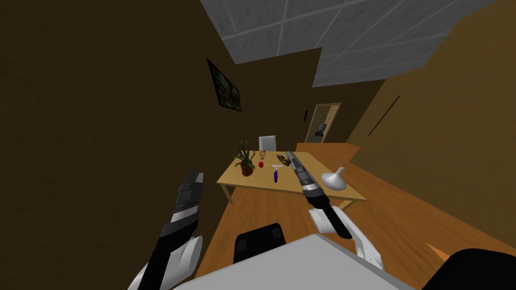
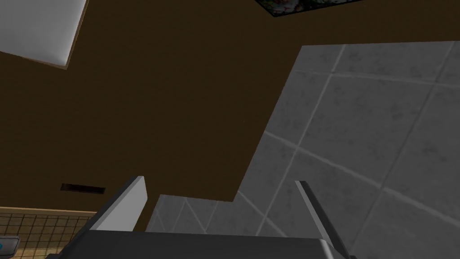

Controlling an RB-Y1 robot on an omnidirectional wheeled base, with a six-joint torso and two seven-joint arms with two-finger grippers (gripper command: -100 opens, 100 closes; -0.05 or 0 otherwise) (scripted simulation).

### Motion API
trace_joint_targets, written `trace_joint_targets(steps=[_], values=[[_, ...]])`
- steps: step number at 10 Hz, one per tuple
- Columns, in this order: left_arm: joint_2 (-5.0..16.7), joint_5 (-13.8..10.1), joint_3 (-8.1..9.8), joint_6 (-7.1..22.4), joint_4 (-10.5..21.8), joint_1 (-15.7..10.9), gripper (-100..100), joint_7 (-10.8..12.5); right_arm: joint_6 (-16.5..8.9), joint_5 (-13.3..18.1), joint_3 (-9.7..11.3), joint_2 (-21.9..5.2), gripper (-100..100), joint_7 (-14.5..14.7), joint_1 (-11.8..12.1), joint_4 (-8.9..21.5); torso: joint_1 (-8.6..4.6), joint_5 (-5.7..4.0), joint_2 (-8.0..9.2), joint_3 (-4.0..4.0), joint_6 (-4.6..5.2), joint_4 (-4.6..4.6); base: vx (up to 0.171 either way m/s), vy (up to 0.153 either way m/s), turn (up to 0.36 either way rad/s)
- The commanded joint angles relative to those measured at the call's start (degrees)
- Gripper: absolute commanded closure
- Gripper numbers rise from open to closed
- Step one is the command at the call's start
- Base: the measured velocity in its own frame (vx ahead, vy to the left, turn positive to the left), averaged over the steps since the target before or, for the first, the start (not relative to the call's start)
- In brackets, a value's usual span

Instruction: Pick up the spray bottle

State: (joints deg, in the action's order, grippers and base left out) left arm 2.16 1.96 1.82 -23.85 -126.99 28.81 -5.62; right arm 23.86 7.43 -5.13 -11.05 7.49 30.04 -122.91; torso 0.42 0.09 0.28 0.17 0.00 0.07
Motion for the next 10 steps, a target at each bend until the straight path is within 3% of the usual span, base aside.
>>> trace_joint_targets(steps=[1, 2, 6, 9, 10], values=[[0.00, 0.00, 0.00, 0.00, 0.00, 0.00, 0, 0.00, -2.52, 1.48, -0.17, -1.59, -100, 0.28, 1.06, 2.09, 0.00, 0.00, 0.00, 0.00, 0.00, 0.00, -0.074, 0.155, 0.094], [0.00, 0.00, 0.00, 0.00, 0.00, 0.00, 0, 0.00, -2.52, 1.48, -0.17, -1.59, -100, 0.28, 1.06, 2.09, 0.10, 0.02, 0.02, 0.01, 0.00, 0.00, -0.050, 0.114, 0.035], [0.00, 0.00, 0.00, 0.00, 0.00, 0.01, 0, 0.00, -7.55, 4.86, -0.65, -6.04, -100, 1.36, 2.59, 9.68, 0.11, 0.03, -0.10, -0.05, 0.00, -0.01, -0.036, 0.133, 0.098], [0.00, 0.00, 0.01, 0.00, 0.00, 0.01, 0, 0.00, -8.81, 5.62, -0.72, -7.24, -100, 1.70, 2.85, 12.28, -0.07, 0.00, -0.21, -0.11, 0.00, -0.04, -0.008, 0.095, 0.041], [0.01, 0.00, 0.01, 0.00, 0.00, 0.01, 0, 0.00, -10.07, 6.33, -0.77, -8.47, -100, 2.07, 3.06, 14.44, -0.19, -0.02, -0.21, -0.12, 0.01, -0.04, -0.002, 0.078, 0.077]])
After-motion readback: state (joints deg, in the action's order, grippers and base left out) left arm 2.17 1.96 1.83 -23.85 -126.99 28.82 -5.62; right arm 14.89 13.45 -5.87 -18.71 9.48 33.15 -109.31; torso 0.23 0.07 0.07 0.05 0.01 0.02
